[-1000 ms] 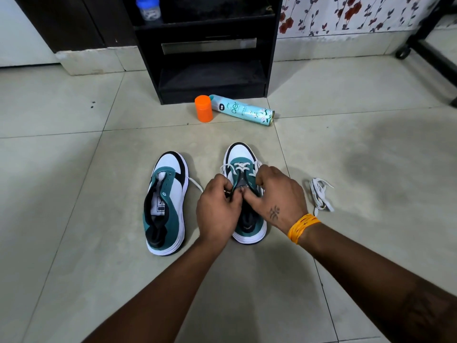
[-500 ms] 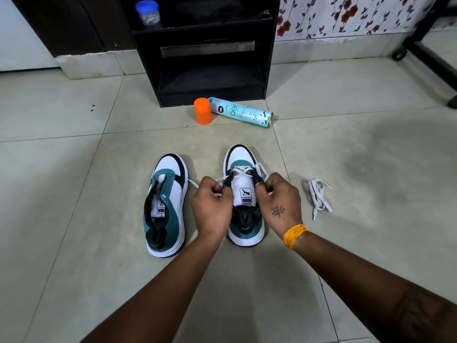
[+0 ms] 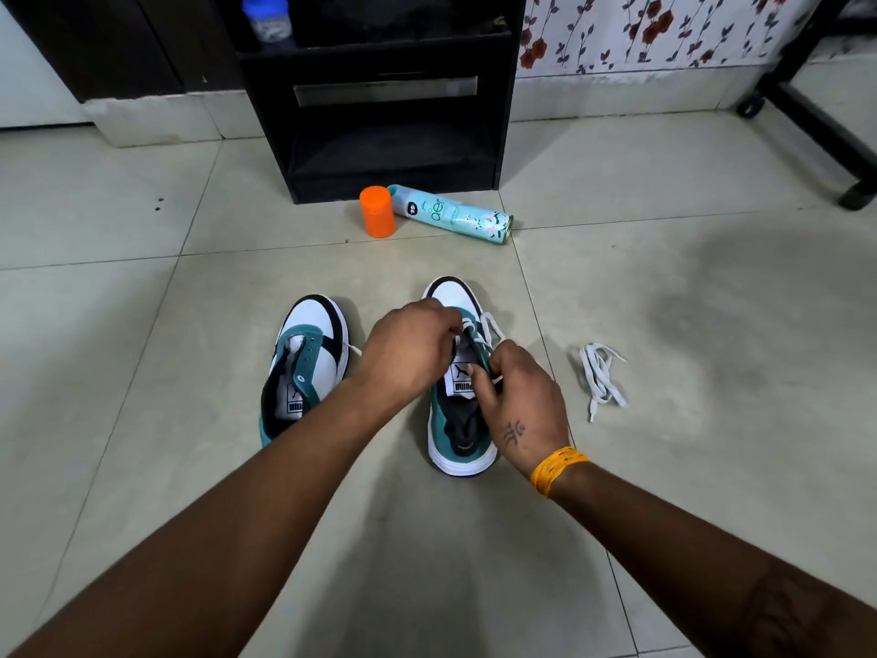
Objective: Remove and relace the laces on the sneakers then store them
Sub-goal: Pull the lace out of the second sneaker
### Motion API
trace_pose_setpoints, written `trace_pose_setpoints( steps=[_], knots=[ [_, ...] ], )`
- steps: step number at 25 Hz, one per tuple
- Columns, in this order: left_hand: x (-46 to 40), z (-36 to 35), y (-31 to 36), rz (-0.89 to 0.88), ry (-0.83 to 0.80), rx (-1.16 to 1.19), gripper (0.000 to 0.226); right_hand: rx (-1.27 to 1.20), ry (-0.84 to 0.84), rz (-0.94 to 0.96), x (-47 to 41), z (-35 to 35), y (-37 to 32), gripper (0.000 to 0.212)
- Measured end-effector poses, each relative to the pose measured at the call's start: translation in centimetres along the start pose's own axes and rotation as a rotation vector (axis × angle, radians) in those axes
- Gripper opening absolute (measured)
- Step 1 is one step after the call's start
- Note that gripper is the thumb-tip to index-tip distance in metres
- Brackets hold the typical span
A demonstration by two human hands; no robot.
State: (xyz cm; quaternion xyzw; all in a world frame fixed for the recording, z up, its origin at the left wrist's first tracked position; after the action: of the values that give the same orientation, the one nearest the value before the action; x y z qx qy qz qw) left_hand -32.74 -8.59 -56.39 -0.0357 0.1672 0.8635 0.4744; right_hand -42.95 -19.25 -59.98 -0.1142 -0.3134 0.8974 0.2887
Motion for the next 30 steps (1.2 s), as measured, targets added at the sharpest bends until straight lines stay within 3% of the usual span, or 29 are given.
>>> trace_pose_setpoints(
  steps=[4,7,9,11,15,17,20,23,24,27,28,30],
  knots=[
    [0.2,0.6,-1.4,0.089,0.145,0.1,0.015,-0.002,0.005,0.0,-0.1,0.1,0.2,0.026],
    [0.2,0.3,-0.6,-0.043,0.053,0.066,0.022,-0.004,0.001,-0.002,-0.1,0.1,0.0,0.026],
    [-0.2,0.1,-0.8,-0.019,0.001,-0.009,0.019,-0.005,0.0,-0.005,-0.1,0.1,-0.1,0.026],
    [-0.4,0.2,-1.3,0.086,0.054,-0.023,0.012,-0.008,-0.003,-0.006,-0.2,0.2,-0.1,0.026],
    [2.6,-1.3,-5.2,0.591,0.284,0.369,0.015,0.001,-0.004,0.005,-0.2,0.3,-0.3,0.026],
    [2.9,-1.7,-4.9,0.574,0.33,0.48,0.011,0.004,0.001,0.008,-0.2,0.3,-0.4,0.026],
    [2.3,-1.5,-3.4,0.415,0.272,0.44,0.024,0.012,0.001,0.012,-0.3,0.2,-0.4,0.025],
    [2.1,-1.3,-3.0,0.305,0.325,0.356,0.008,0.022,0.003,0.017,-0.4,0.1,-0.3,0.025],
    [2.5,-1.4,-3.6,0.37,0.386,0.438,0.007,0.017,0.004,0.015,-0.4,0.1,-0.3,0.026],
    [4.7,-3.8,-5.5,0.825,0.623,1.001,0.021,-0.003,0.012,0.014,-0.3,0.2,-0.3,0.027],
    [4.8,-4.0,-5.5,0.852,0.63,1.028,0.018,-0.003,0.014,0.019,-0.3,0.2,-0.3,0.027],
    [3.8,-2.9,-5.0,0.699,0.513,0.849,0.008,0.002,0.012,0.028,-0.3,0.1,-0.4,0.026]
  ],
)
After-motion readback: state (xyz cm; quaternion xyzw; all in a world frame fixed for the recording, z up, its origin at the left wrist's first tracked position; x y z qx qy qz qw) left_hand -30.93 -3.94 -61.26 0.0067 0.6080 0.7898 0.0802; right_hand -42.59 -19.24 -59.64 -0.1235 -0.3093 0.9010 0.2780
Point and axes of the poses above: each hand's wrist, its own x-axis away from the middle knuckle, its own z-axis out of the back of the hand, y = z × x, the point moved 9 cm from there along -x, towards the middle knuckle, and after that the axes turned 15 degrees about -z, right-handed, at the moved point
